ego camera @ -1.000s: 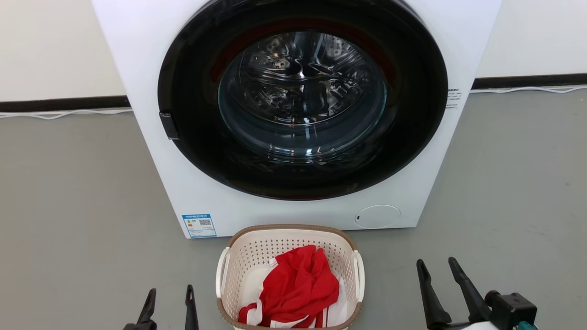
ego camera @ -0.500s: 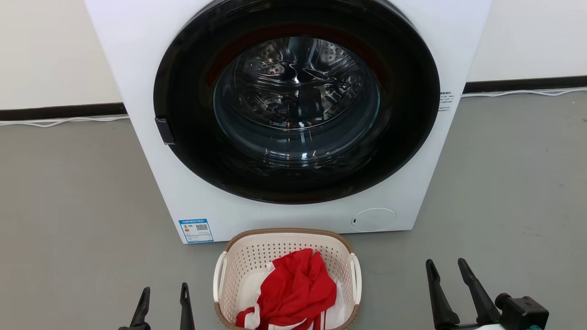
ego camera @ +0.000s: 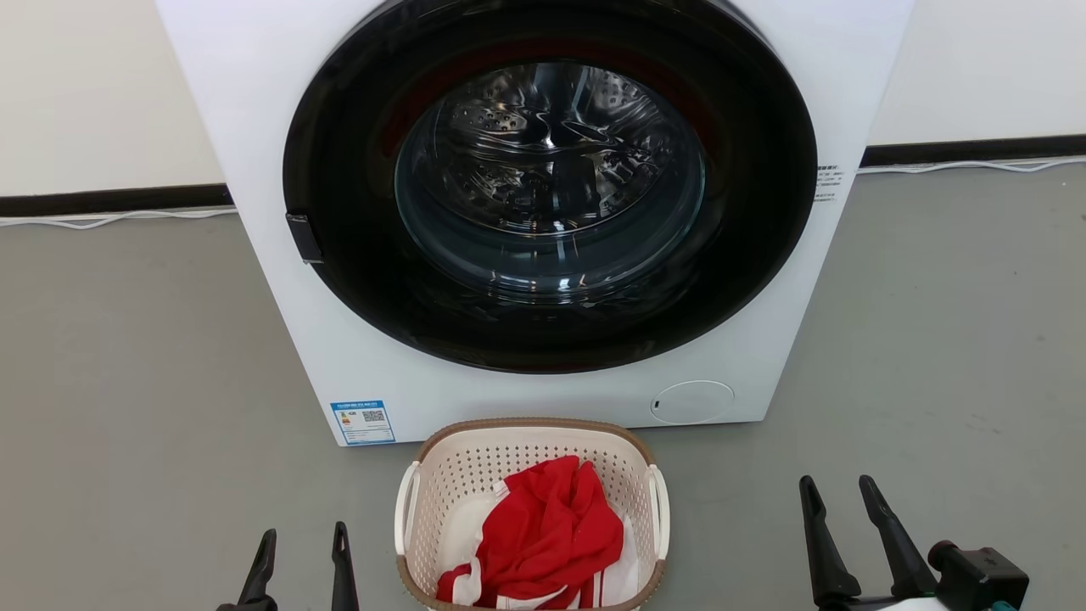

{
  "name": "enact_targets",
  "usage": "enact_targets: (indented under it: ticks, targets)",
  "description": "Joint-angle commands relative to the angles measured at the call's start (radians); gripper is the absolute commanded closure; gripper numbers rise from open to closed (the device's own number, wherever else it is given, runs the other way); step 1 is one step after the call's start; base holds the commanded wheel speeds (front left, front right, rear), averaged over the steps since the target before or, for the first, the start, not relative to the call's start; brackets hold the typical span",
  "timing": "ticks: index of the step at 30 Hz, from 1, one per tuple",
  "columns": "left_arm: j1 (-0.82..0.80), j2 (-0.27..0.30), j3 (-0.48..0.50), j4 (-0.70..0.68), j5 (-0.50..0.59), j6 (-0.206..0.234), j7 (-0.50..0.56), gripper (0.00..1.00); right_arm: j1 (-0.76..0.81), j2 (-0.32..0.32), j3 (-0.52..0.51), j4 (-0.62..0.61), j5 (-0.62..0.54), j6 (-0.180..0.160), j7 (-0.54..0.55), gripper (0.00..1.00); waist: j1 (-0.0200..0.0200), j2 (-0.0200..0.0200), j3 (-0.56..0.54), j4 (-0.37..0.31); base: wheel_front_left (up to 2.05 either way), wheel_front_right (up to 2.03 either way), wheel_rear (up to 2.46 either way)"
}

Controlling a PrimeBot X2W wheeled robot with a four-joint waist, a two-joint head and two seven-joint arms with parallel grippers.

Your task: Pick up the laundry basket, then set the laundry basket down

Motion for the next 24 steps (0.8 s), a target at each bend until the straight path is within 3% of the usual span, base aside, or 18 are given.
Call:
enact_targets:
  ticks: [1, 5, 6, 11, 17, 24]
  targets:
    - [-0.026, -0.001, 0.034, -0.03, 0.016, 0.0, -0.006, 0.0, -0.017, -0.003, 0.022, -0.033, 0.003, 0.006, -0.012, 0.0, 0.0, -0.0001, 0.001, 0.0, 0.0, 0.0, 0.0]
    - [-0.03, -0.002, 0.037, -0.033, 0.02, -0.001, -0.006, 0.0, -0.019, -0.003, 0.019, -0.035, 0.002, 0.006, -0.012, 0.0, 0.0, -0.0001, 0.004, 0.001, 0.0, 0.0, 0.0]
    - [0.0, -0.002, 0.003, -0.004, 0.005, -0.001, 0.0, 1.0, 0.0, 0.0, -0.004, -0.002, 0.0, 0.0, 0.0, 1.0, 0.0, -0.0001, 0.004, 0.001, 0.0, 0.0, 0.0]
    - [0.002, -0.012, -0.002, 0.062, -0.002, -0.001, 0.001, 1.0, 0.019, 0.001, -0.003, 0.056, 0.002, -0.001, 0.003, 1.0, 0.0, -0.0001, 0.004, 0.001, 0.0, 0.0, 0.0]
    - [-0.012, -0.009, 0.005, 0.063, -0.087, -0.017, 0.017, 1.0, 0.01, -0.002, -0.006, 0.051, 0.08, -0.001, 0.02, 1.0, 0.0023, -0.0001, 0.004, 0.001, 0.0, 0.0, 0.0]
    - [-0.028, -0.007, 0.012, 0.07, -0.16, -0.031, 0.032, 1.0, -0.001, -0.004, -0.009, 0.051, 0.148, 0.0, 0.035, 1.0, 0.0001, -0.0001, 0.007, 0.001, 0.0, 0.0, 0.0]
